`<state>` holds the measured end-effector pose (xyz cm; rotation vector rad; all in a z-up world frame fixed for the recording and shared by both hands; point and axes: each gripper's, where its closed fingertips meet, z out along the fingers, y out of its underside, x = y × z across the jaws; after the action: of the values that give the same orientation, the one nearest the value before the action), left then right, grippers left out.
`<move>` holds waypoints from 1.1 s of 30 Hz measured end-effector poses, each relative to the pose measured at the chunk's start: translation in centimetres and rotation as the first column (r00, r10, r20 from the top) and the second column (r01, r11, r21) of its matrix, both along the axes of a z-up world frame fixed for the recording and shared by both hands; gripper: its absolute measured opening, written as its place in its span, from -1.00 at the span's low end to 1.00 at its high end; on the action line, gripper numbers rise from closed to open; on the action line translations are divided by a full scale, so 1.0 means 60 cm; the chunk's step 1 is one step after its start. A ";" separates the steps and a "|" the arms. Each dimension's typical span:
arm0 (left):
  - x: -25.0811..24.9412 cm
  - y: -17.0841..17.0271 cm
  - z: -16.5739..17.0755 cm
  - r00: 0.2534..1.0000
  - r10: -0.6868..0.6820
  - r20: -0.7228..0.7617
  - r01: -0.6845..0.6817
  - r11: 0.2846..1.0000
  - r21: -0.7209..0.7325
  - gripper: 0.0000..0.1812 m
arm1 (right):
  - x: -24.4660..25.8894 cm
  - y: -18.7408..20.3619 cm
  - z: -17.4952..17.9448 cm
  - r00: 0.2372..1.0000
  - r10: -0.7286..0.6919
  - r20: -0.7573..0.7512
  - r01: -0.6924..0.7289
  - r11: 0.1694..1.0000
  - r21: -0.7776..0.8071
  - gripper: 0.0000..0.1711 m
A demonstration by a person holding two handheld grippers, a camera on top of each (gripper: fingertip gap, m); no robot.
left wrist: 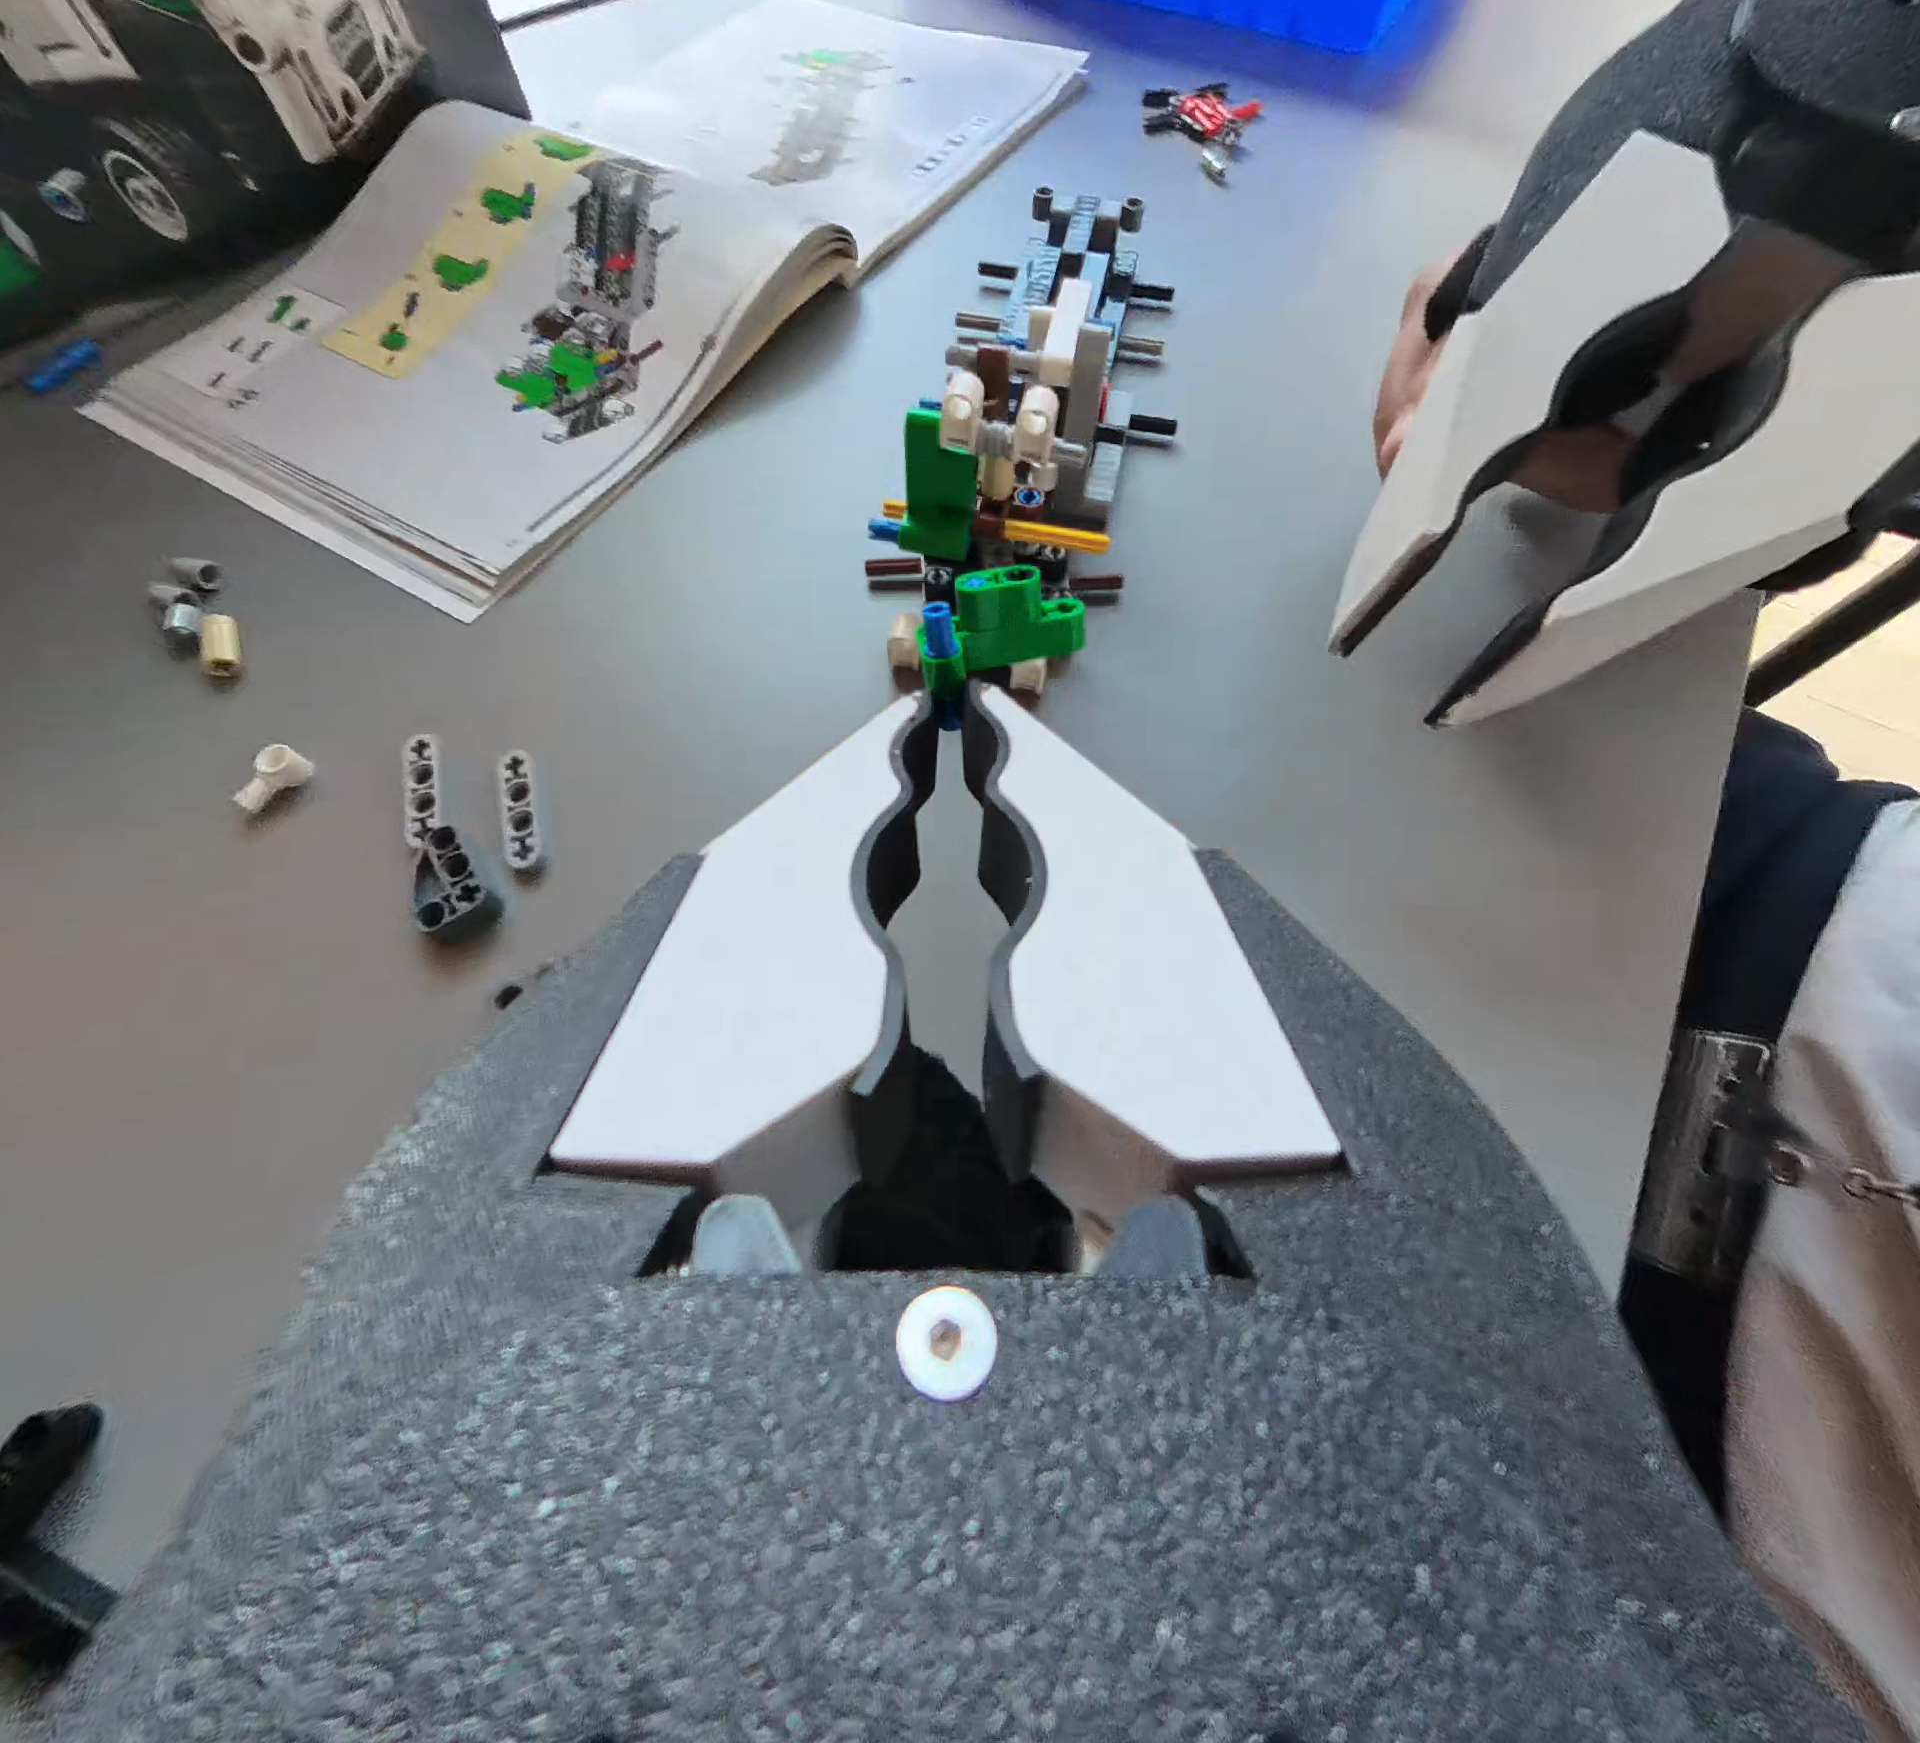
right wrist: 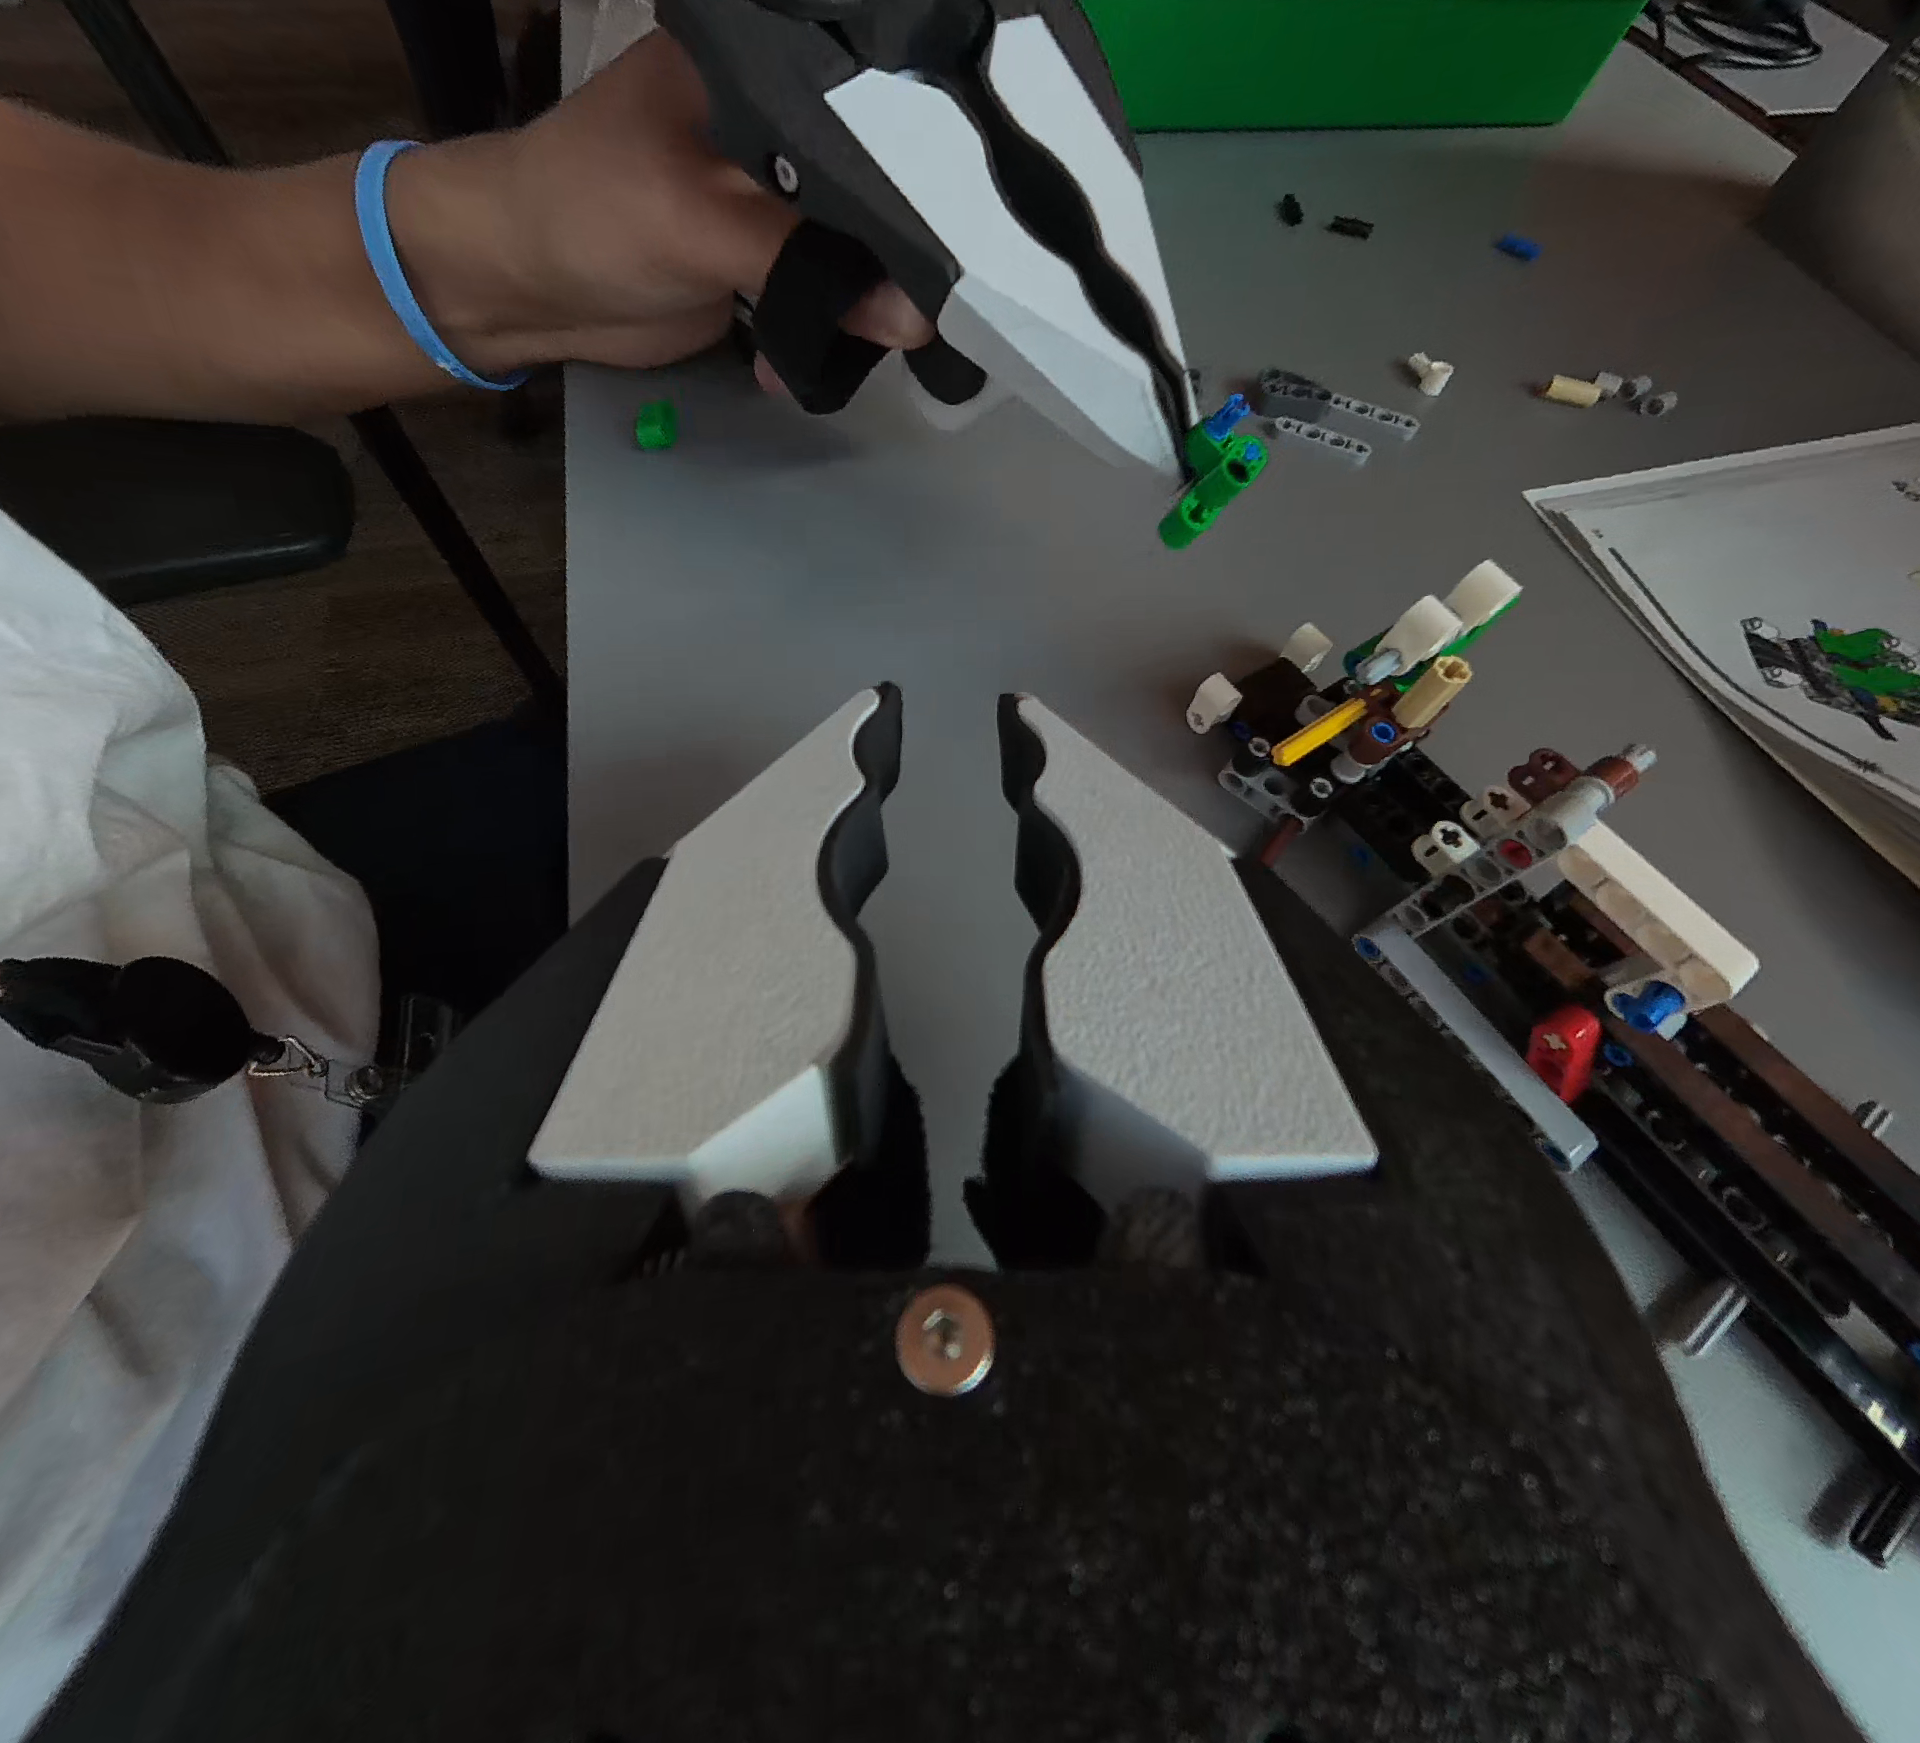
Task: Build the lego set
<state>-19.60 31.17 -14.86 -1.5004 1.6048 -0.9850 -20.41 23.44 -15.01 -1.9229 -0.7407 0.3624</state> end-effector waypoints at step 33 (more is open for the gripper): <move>-0.117 -0.068 0.039 0.995 -0.083 0.059 0.086 0.995 -0.054 -0.74 | 0.010 0.022 0.009 0.975 -0.217 -0.048 0.214 0.975 -0.064 -0.93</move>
<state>-26.63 27.11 -12.52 -1.4386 1.6232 -1.1185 -19.83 24.79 -14.47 -2.0179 -0.4833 0.3034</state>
